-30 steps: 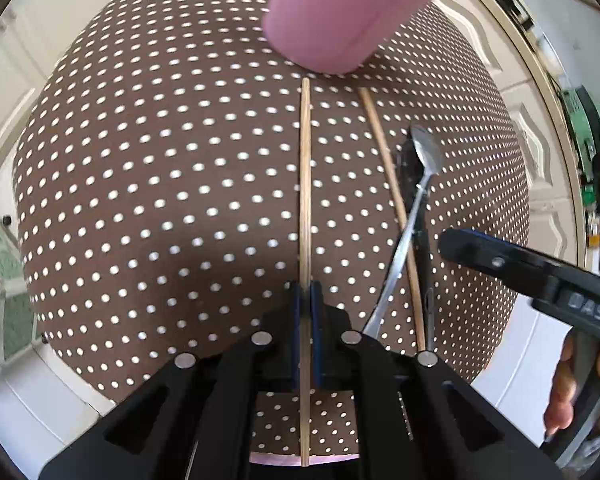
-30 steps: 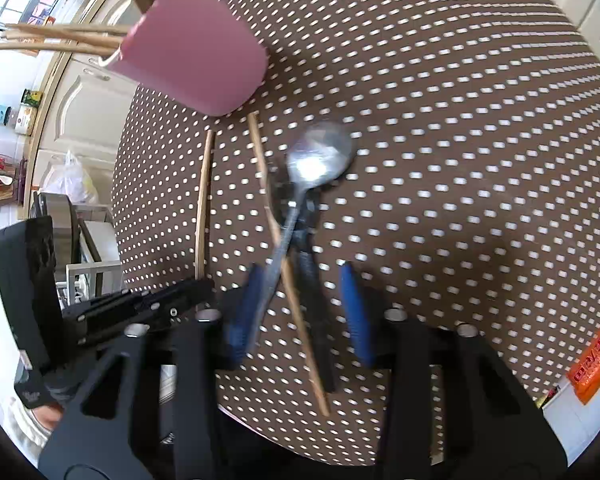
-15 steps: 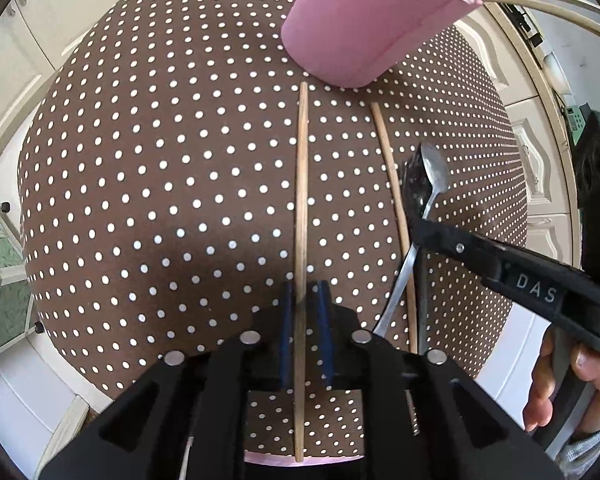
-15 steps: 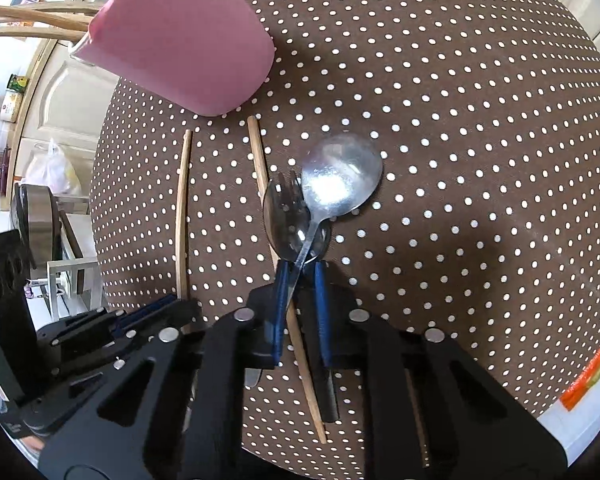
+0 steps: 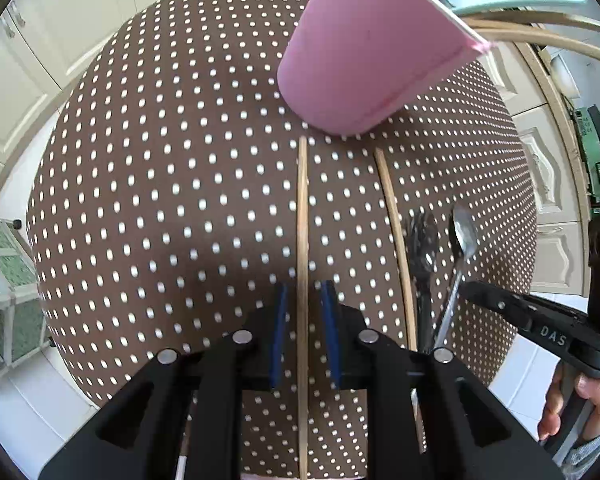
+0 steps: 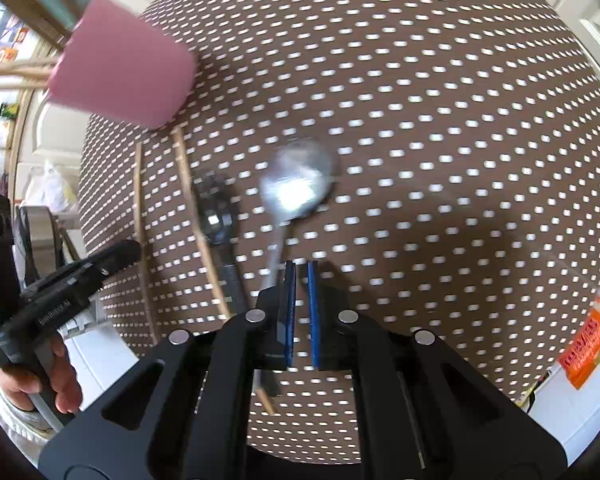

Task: Organize utensils
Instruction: 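Close the left tool on a wooden chopstick while the right tool grasps the metal spoon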

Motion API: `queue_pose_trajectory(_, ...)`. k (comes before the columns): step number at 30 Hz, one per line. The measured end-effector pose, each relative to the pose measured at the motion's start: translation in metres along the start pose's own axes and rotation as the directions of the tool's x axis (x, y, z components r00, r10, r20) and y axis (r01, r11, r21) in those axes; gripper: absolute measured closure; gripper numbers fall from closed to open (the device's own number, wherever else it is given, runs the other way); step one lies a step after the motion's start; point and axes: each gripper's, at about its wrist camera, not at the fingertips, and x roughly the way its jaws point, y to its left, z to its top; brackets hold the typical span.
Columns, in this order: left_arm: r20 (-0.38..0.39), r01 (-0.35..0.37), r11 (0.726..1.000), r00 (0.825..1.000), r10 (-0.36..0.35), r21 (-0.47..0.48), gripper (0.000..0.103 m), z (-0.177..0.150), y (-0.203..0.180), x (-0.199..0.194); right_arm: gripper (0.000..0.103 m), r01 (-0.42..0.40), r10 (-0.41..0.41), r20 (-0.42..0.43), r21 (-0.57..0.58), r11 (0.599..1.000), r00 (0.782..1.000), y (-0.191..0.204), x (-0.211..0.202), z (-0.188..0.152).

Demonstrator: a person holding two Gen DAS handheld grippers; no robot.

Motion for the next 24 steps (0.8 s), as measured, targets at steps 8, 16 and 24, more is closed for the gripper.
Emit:
queue_pose_trajectory(8, -0.017, -0.068, 0.997, 0.997, 0.069, 0.039, 0.085, 0.028, -0.015, 0.014, 0.096, -0.09, 0.089, 0.015, 0.066, 0.994, 0.996, -0.005, -0.011, 0.01)
queue_pose_trajectory(16, -0.021, -0.127, 0.99, 0.992, 0.128, 0.062, 0.096, 0.047, -0.036, 0.023, 0.08, -0.065, 0.064, 0.013, 0.089, 0.994, 0.998, 0.028, 0.014, 0.022)
queue_pose_trajectory(24, 0.017, -0.119, 0.992, 0.993, 0.118, 0.033, 0.098, 0.052, -0.044, 0.023, 0.091, 0.034, -0.034, 0.019, 0.0, 0.999, 0.999, 0.071, 0.03, 0.032)
